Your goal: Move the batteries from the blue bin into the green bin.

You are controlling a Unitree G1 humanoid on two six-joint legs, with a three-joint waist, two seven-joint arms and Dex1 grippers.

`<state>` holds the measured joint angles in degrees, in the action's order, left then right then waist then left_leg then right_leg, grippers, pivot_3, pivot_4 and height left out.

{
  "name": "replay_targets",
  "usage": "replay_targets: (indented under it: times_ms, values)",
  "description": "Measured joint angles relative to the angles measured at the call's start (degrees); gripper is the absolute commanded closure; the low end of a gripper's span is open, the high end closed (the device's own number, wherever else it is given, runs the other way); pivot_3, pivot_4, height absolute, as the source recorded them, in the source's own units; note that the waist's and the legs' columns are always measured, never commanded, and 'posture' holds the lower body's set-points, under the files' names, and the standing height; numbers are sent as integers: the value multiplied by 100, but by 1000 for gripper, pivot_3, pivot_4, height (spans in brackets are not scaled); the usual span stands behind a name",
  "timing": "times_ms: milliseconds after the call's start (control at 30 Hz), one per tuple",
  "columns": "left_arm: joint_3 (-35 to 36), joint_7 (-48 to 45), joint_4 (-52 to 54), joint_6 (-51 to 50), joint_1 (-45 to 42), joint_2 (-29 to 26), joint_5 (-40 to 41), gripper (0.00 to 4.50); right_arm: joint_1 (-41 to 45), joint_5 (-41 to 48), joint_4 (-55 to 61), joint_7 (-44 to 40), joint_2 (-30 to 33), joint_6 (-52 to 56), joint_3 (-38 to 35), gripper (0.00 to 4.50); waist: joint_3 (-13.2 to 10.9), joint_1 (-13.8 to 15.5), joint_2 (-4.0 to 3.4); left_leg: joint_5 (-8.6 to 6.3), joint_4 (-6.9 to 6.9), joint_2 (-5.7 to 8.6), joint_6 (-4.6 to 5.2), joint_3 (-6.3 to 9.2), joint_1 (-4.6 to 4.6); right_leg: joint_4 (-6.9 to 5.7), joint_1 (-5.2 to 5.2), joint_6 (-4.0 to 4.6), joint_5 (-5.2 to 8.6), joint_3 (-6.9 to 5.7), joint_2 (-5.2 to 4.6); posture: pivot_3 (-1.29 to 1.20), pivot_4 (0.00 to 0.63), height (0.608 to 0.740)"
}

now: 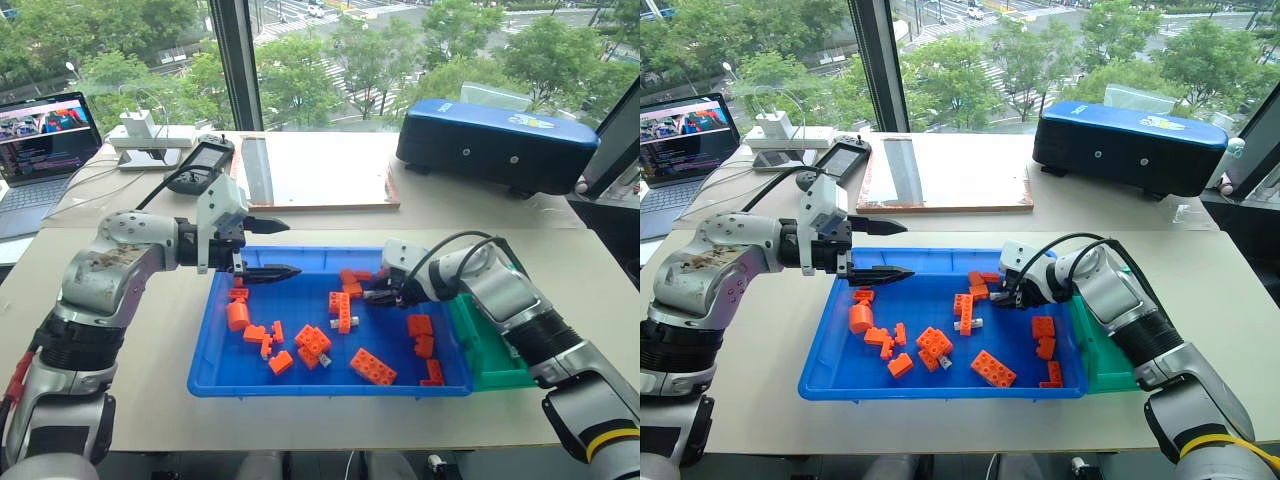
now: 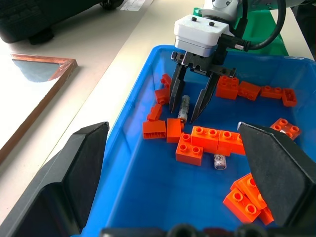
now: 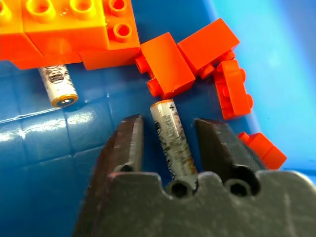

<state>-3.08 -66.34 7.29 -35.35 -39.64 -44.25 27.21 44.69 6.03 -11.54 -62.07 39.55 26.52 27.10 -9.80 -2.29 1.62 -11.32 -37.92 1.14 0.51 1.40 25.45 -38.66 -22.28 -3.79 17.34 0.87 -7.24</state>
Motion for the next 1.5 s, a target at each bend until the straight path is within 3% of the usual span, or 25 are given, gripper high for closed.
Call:
replay_targets:
  times_ms: [33, 67, 233, 367, 533, 733, 900, 1033, 1100, 1400, 1500]
  values:
    - [5, -12, -1, 0, 0, -12, 4, 0, -31, -20, 63, -37, 5, 62, -52, 4126, 0, 2, 0, 0, 0, 0, 0, 0, 0, -2, 0, 0, 0, 0, 0, 0, 150, 732]
    - [17, -19, -2, 1, 0, -18, 8, 0, -41, -22, 113, -55, 22, 130, -69, 4212, 0, 2, 0, 0, 0, 0, 0, 0, 0, -8, 0, 0, 0, 0, 0, 0, 150, 732]
    - [80, -119, -4, 11, 1, -25, 117, 0, -217, -11, 589, -149, 98, 507, -231, 4211, 0, 3, 0, 0, 0, 0, 0, 1, 0, -26, -1, 0, 0, 0, 0, 0, 150, 732]
    - [109, -559, -89, -4, -56, -100, 374, 0, -237, 588, 2010, -15, 379, 1594, -1147, 4212, -3, 12, -4, 0, 0, 0, 0, 4, 3, -30, -4, 0, 0, -1, 0, 0, 150, 732]
    - [120, -982, -224, 12, -315, -110, 521, 0, -433, 1105, 3031, 19, 1457, 2674, -2340, 4212, -3, 128, -4, -2, -1, 2, 3, 3, 0, -21, 7, 0, 0, -6, -2, 0, 150, 732]
    - [73, -1390, -538, 105, -607, 80, 617, 0, -1605, 1217, 3133, -34, 2740, 3150, -3438, 4212, -4, 154, -3, -3, -4, 2, 4, -1, 1, -8, 5, 0, 0, -3, -4, 0, 150, 732]
    - [-33, -1593, -833, 315, -776, 119, 483, 0, -2544, 1358, 3235, 96, 2897, 3498, -3935, 4212, -3, 72, -5, -2, -3, 0, 4, -6, -5, -7, 3, 0, 0, 4, -3, 0, 150, 732]
    - [-61, -1648, -940, 404, -777, 119, 375, 0, -2866, 1374, 3237, 417, 2647, 3515, -3995, 4212, -3, 67, -4, -2, -4, 0, 4, -4, -7, -7, 5, 0, 0, 3, -2, 0, 150, 732]
    - [-98, -1646, -960, 438, -775, 93, 241, 0, -3020, 1320, 3166, 587, 2593, 3399, -3907, 3189, -3, 90, -5, -2, -4, 2, 4, -5, -6, -7, 5, 0, 0, 4, -3, 0, 150, 732]
    - [-58, -1634, -970, 404, -643, -224, 145, 0, -2594, 1275, 2682, 523, 3098, 2914, -3845, 185, -4, 104, -6, -2, -4, -1, 4, -6, -6, -3, 4, 0, 0, 4, -3, 0, 150, 732]
    - [94, -1636, -902, 351, -451, -509, 201, 0, -2139, 1329, 2684, 333, 3270, 2804, -3589, 39, -4, 58, -6, -2, -3, -6, 4, -6, -9, -3, 3, 0, 0, 4, -2, 0, 150, 732]
